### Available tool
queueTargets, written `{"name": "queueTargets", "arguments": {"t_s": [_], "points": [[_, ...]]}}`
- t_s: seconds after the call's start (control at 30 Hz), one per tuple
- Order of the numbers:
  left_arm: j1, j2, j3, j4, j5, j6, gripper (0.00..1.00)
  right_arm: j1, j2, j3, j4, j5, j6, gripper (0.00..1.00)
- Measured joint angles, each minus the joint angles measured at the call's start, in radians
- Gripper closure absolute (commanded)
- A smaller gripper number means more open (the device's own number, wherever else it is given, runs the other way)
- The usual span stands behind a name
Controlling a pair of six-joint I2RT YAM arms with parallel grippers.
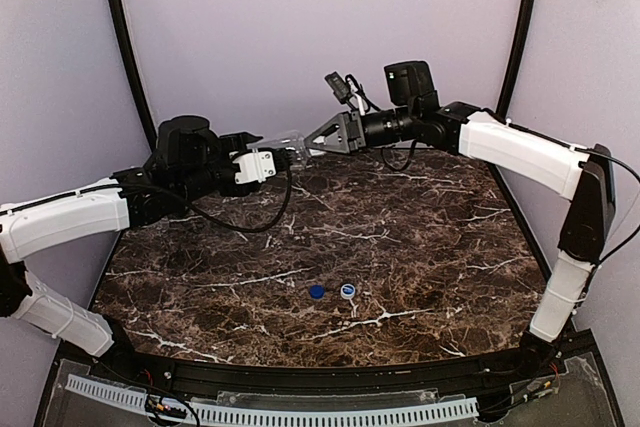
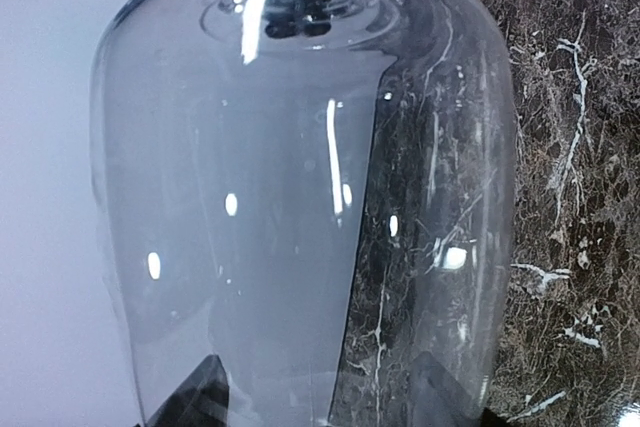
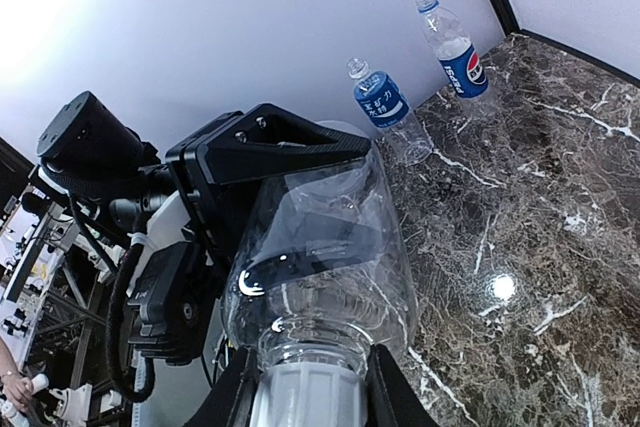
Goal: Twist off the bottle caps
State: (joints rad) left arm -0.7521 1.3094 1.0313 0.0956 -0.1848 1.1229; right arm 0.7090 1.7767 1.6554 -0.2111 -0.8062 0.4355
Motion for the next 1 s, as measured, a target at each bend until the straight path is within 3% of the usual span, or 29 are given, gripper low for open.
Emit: {"name": "queueTargets", "arguments": {"t_s": [0.13, 0.33, 0.47, 0.6, 0.7, 1.0], "points": [[0.0, 0.001, 0.0, 0.0, 0.001, 0.0, 0.49, 0.0, 0.0, 0.0, -0.007, -0.003, -0.019, 0.46], [0.0, 0.001, 0.0, 0.0, 0.003, -0.001, 0.49, 0.0, -0.001, 0.001, -0.029, -0.006, -0.054, 0.44], [0.0, 0.001, 0.0, 0.0, 0.003, -0.001, 0.49, 0.0, -0.011, -0.011, -0.035, 0.0, -0.065, 0.52], [0.0, 0.001, 0.0, 0.0, 0.004, 0.0, 0.49, 0.0, -0.023, -0.019, -0.04, 0.005, -0.074, 0.69], [0.0, 0.001, 0.0, 0.0, 0.004, 0.001, 0.49, -0.002, -0.027, -0.02, -0.047, 0.012, -0.078, 1.0], [-0.002, 0.002, 0.002, -0.047, 0.029, -0.033, 0.54, -0.002, -0.029, -0.018, -0.107, 0.018, -0.109, 1.0]]}}
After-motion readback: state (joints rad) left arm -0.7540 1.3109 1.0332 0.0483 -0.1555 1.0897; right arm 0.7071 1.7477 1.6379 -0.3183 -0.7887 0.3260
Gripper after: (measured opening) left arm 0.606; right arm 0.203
